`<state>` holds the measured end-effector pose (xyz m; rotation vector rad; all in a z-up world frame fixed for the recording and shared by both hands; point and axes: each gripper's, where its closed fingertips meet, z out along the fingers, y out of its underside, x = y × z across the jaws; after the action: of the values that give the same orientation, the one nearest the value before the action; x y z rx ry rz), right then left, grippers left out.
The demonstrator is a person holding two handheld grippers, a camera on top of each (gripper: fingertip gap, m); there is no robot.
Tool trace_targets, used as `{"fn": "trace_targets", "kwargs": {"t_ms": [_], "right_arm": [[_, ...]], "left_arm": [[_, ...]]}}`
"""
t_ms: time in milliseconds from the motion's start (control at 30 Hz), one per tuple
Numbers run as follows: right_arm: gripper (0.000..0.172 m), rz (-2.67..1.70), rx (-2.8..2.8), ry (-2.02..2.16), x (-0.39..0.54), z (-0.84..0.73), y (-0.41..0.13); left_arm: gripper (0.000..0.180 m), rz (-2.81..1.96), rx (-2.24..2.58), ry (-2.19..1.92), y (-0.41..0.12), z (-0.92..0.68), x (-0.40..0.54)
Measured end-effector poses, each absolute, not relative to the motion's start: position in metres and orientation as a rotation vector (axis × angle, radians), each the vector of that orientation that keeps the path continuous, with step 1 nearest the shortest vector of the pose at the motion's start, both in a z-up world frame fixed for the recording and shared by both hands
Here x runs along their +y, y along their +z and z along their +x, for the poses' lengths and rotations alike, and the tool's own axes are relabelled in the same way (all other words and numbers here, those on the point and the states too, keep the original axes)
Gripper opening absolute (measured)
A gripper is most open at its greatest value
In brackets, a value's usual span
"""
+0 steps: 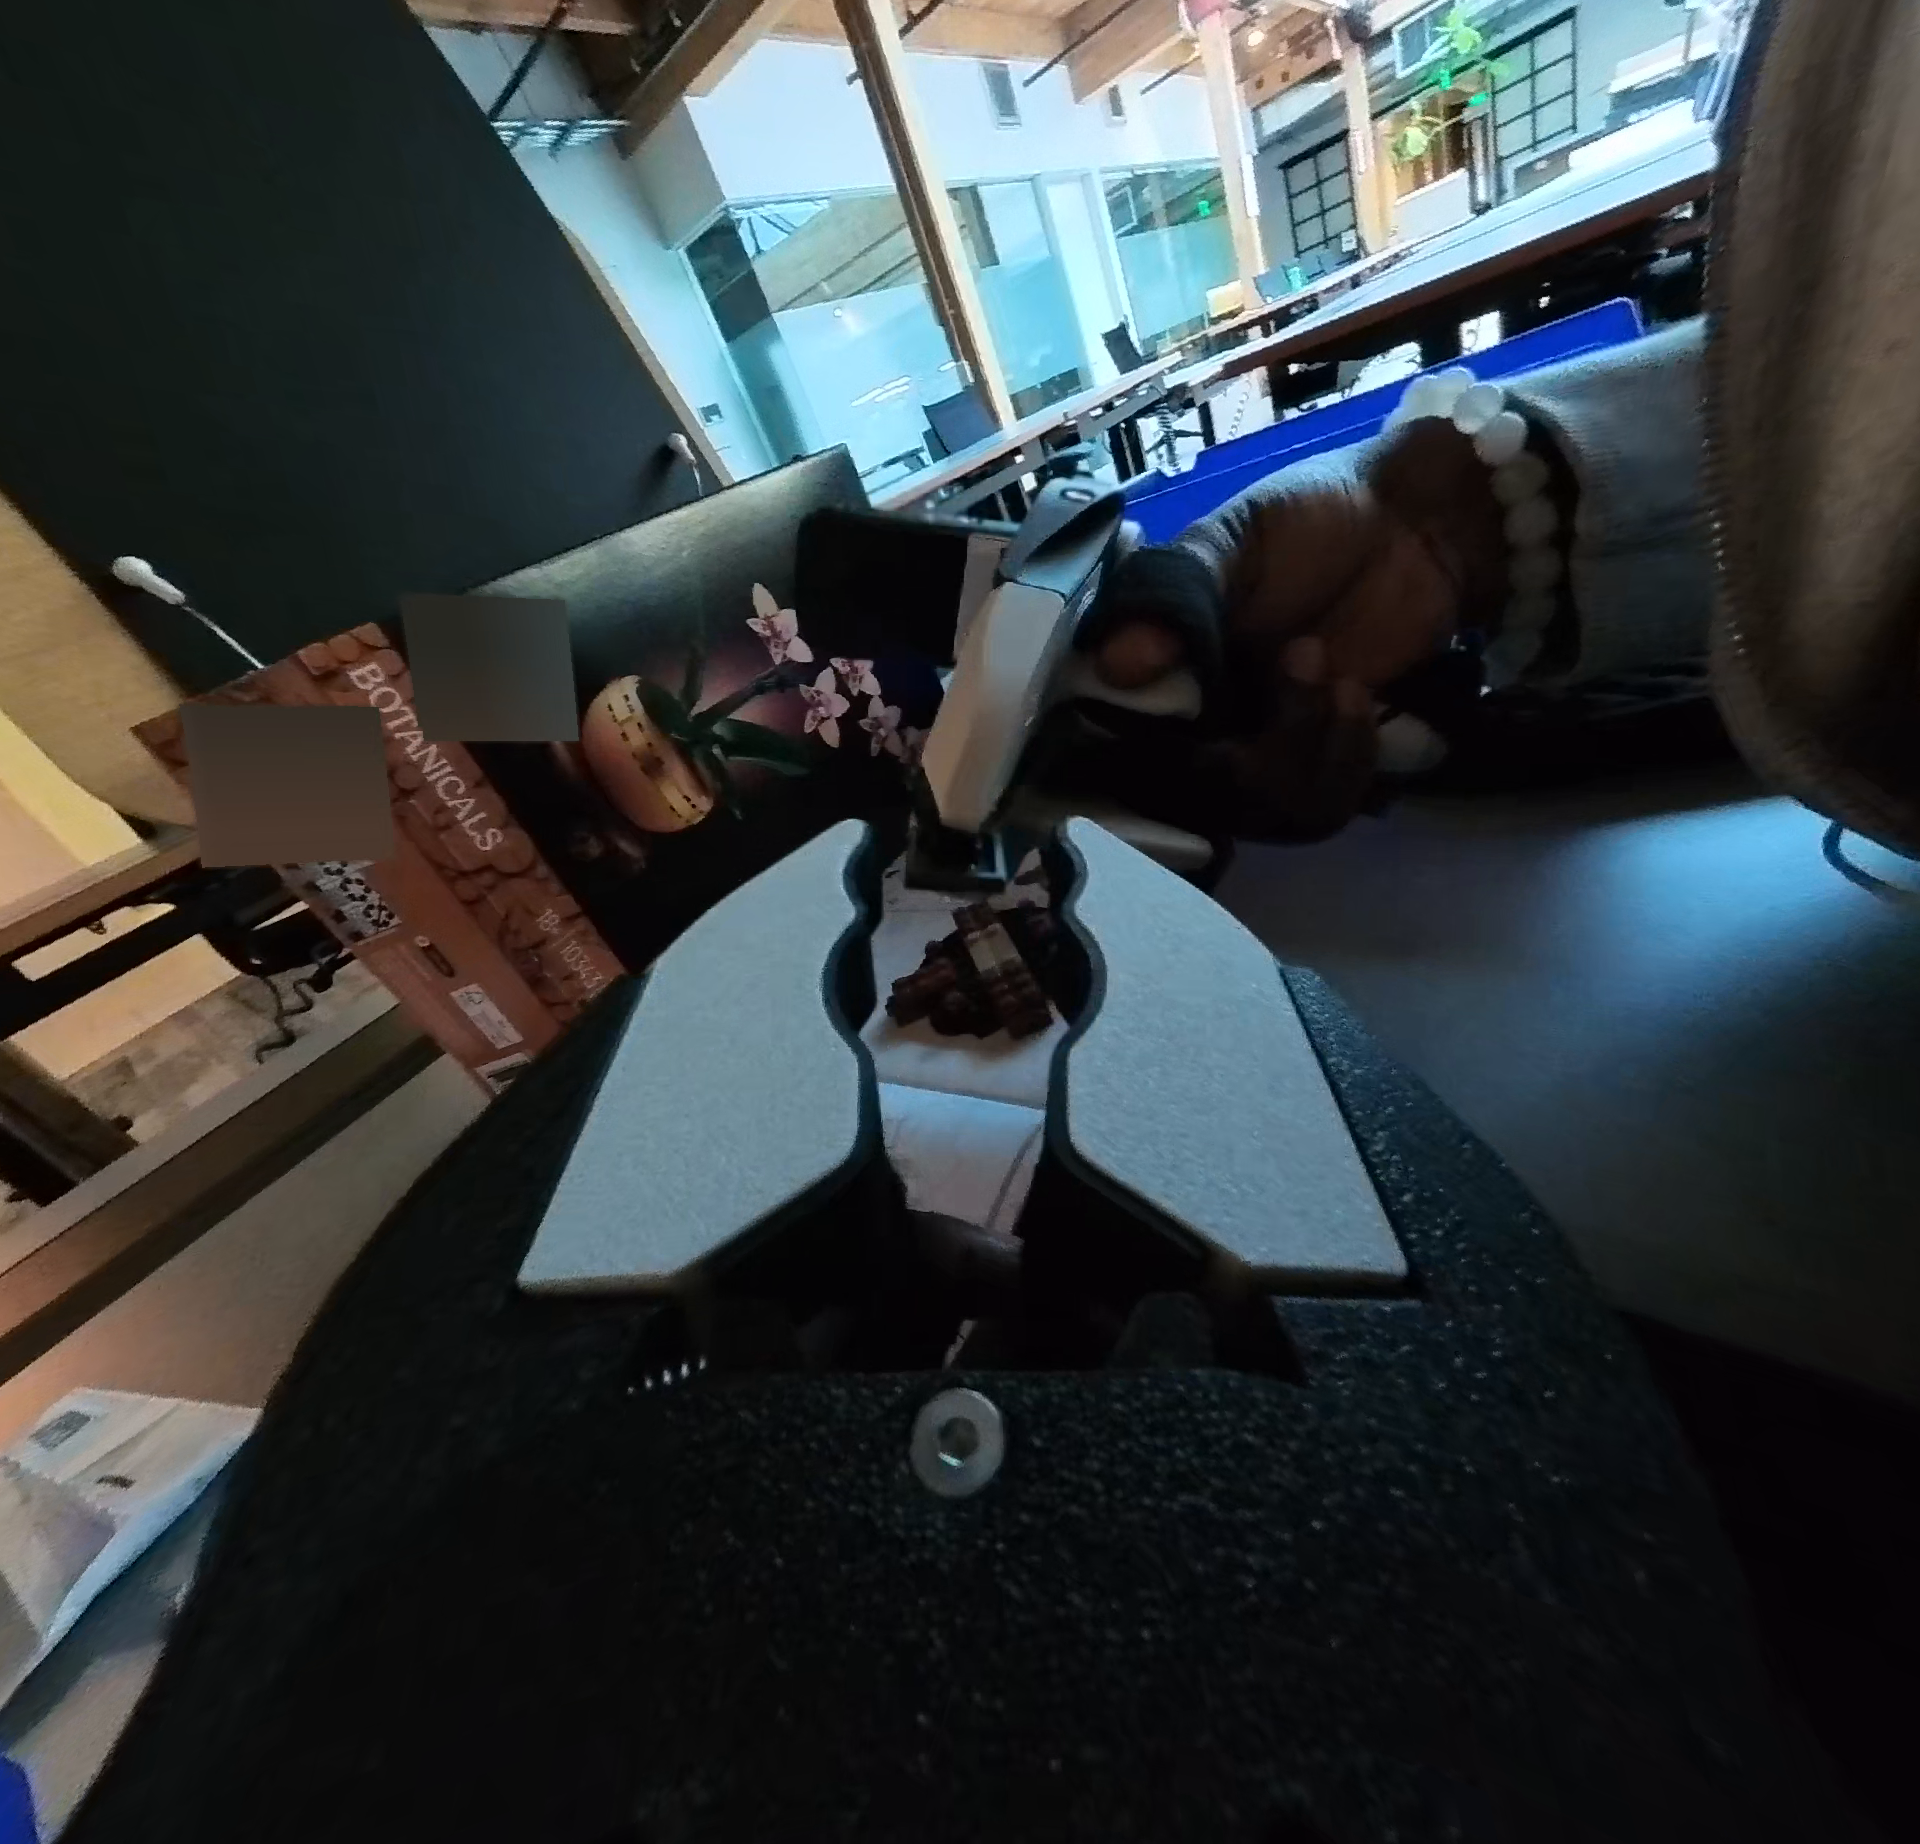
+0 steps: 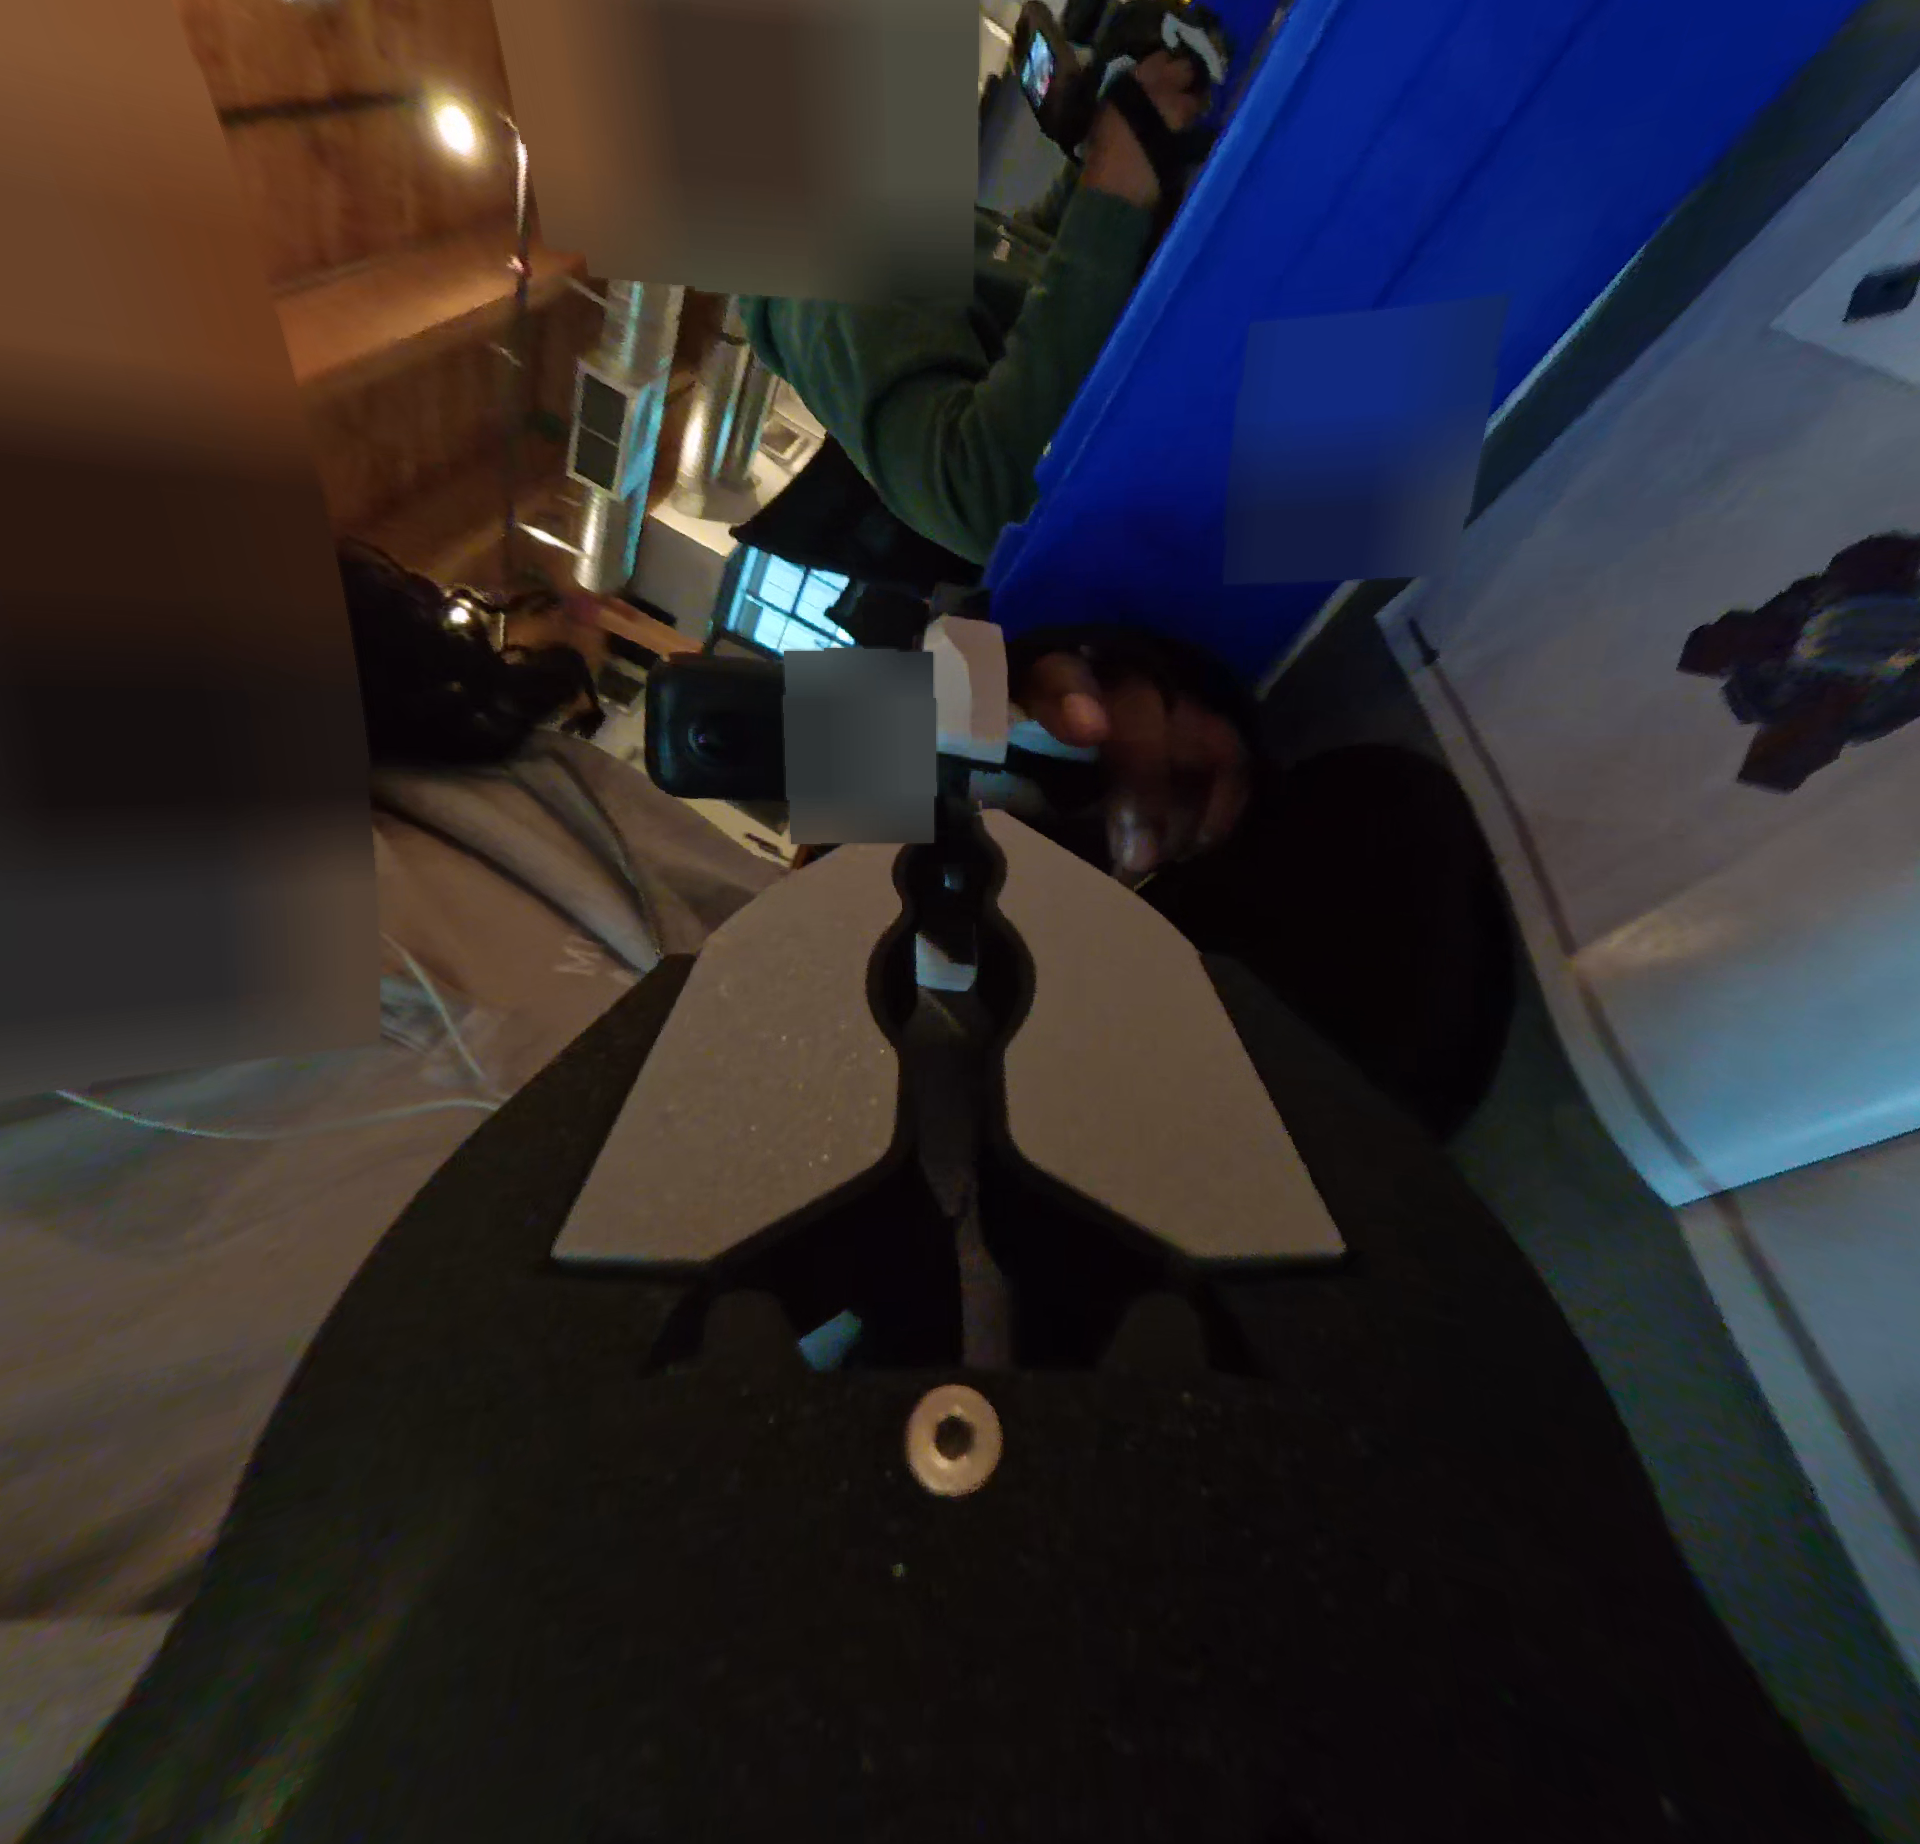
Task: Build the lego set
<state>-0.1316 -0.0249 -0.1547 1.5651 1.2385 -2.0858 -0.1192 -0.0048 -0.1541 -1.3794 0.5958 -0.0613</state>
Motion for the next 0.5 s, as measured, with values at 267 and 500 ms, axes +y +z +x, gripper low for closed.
{"fn": "trace_targets", "kwargs": {"t_ms": [267,500], "right_arm": [[0.004,1.555,1.315,-2.109,-0.030,-0.132,-0.153],[0.048,1.838,2.128,-2.248,-0.003,-0.152,-0.131]], "left_arm": [[0.017,-1.364,0.598,-0.073,-0.152,-0.119,-0.007],[0.017,-1.402,0.332,-0.150,-0.141,-0.150,0.001]]}}
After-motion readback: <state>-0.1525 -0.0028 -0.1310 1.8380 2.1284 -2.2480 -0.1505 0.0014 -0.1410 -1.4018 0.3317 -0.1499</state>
